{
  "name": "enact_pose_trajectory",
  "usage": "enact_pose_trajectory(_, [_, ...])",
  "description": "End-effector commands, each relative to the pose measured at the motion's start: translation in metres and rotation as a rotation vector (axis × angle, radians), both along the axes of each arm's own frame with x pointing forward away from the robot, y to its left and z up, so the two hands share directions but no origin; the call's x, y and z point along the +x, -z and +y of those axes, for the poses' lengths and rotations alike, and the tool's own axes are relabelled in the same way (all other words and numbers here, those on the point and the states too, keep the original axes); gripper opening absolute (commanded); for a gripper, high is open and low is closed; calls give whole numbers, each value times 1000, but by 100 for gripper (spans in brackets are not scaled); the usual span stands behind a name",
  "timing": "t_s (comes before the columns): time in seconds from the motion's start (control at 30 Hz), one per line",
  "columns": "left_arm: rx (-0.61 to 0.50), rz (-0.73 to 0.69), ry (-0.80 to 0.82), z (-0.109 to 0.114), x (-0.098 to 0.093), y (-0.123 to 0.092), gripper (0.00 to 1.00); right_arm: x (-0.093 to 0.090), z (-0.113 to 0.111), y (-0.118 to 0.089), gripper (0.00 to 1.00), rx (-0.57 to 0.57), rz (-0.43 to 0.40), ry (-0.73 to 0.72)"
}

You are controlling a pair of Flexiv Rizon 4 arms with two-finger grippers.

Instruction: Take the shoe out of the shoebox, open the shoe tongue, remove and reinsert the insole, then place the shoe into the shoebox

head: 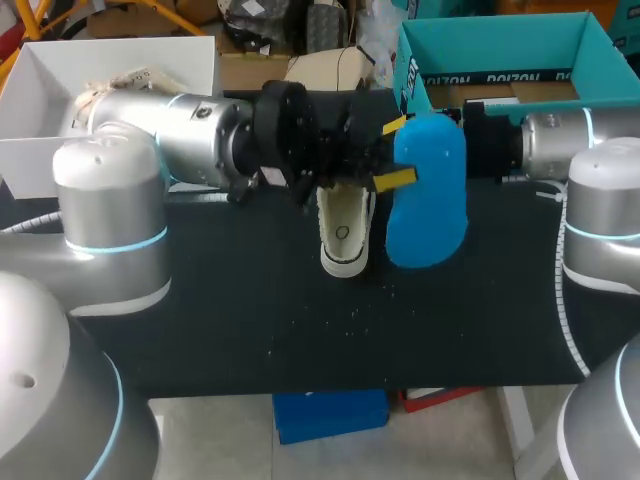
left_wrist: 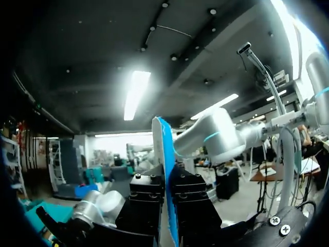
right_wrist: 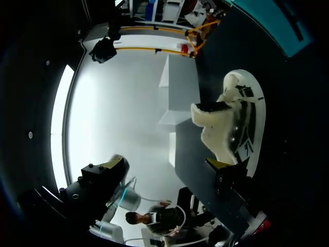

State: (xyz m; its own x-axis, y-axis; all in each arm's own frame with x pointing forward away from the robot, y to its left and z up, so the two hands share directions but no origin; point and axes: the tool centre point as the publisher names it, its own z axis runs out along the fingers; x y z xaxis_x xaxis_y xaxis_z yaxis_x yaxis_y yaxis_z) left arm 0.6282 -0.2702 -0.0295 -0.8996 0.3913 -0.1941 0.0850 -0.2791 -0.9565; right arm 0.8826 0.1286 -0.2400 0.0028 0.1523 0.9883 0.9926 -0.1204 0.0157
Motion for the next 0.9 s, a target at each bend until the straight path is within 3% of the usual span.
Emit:
enact_pose_trajectory(0.03, [-17, -321, -54, 10, -13, 28, 0, 0, 2, 1, 100, 0, 0, 3])
enact_pose_trajectory(0.1, [27, -386, -73, 14, -17, 42, 0, 0, 2, 1, 100, 0, 0, 3])
enact_pose_trajectory(0.2, [28, -375, -57, 19, -10, 64, 0, 0, 2, 1, 100, 0, 0, 3])
enact_pose_trajectory(0.73, [28, -375, -57, 19, -10, 64, 0, 0, 2, 1, 100, 0, 0, 3])
enact_pose_trajectory(0.83, [-9, -681, -20, 12, -43, 57, 0, 0, 2, 1, 100, 0, 0, 3])
enact_pose_trajectory(0.87, [-68, -741, -6, 13, -50, 59, 0, 0, 2, 1, 100, 0, 0, 3])
enact_pose_trajectory(0.9, [-56, -804, -22, 15, -55, 62, 0, 0, 2, 1, 100, 0, 0, 3])
